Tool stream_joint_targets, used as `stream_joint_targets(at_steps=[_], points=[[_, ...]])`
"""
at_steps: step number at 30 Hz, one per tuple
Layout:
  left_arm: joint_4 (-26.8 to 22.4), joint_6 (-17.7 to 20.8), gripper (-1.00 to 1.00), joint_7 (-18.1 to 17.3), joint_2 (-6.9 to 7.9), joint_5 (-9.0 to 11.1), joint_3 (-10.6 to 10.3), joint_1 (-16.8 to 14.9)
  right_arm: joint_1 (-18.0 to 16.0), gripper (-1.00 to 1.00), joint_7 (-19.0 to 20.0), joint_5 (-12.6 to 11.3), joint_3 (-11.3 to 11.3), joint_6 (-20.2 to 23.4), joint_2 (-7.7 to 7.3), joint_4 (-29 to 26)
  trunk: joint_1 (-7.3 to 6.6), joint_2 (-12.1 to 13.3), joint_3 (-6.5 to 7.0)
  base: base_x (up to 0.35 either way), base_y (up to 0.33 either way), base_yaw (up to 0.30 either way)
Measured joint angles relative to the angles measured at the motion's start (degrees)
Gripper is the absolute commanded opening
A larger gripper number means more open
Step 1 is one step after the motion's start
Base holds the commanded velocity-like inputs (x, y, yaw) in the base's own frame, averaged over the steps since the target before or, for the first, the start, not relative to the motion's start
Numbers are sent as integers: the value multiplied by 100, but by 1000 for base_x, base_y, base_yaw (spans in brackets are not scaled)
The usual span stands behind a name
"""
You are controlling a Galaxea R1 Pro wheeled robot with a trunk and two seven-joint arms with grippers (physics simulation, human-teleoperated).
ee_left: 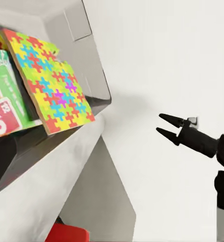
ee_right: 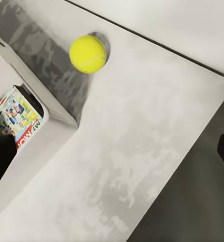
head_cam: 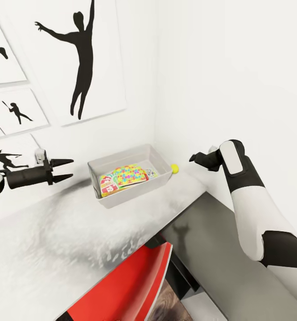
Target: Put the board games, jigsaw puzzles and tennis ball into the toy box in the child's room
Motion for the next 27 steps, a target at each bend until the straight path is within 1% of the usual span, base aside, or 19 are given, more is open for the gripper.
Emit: stream_joint_targets(at_steps=[2, 4, 6, 7, 12, 14, 17, 21, 24, 27], points=[[-170, 0, 100, 10, -135, 177, -3, -43, -31, 100, 3, -2, -9, 0, 3, 0, 0, -1, -18, 0, 0, 0], [-508, 0, 100, 13, -188, 256, -8, -105, -71, 100, 5, -5, -13, 0, 6, 0, 0, -1, -37, 0, 0, 0], [-850, 0, 100, 14, -186, 299, -8, -136, -97, 100, 11, -7, -18, 0, 11, -3, -1, -1, -56, 0, 0, 0], [-930, 0, 100, 14, -181, 299, -6, -142, -106, 100, 12, -7, -20, 0, 12, -7, 0, -1, -66, 0, 0, 0], [-1122, 0, 100, 6, -163, 307, -2, -157, -213, 100, 13, -7, -17, 0, 14, -17, 0, -1, -113, 0, 0, 0], [-1168, 0, 100, -3, -105, 309, 8, -159, -266, 100, 8, -8, -18, 0, 14, -27, 0, -1, -132, 0, 0, 0], [-1276, 0, 100, -22, 56, 321, 35, -158, -355, 100, 5, -17, -18, -1, 16, -43, -1, -1, -160, 0, 0, 0], [-1681, -1, 100, -31, 247, 466, 21, -153, -527, 100, 4, -24, -1, 0, 19, -49, -1, -2, -198, 0, 0, 0], [-1868, -1, 100, -34, 410, 521, 8, -151, -631, 100, 1, -26, 1, -1, 30, -49, 0, -1, -226, 0, 0, 0], [-1937, -1, 100, -38, 463, 537, 9, -150, -685, 100, -3, -24, 2, 0, 28, -49, 0, -1, -255, 0, 0, 0]])
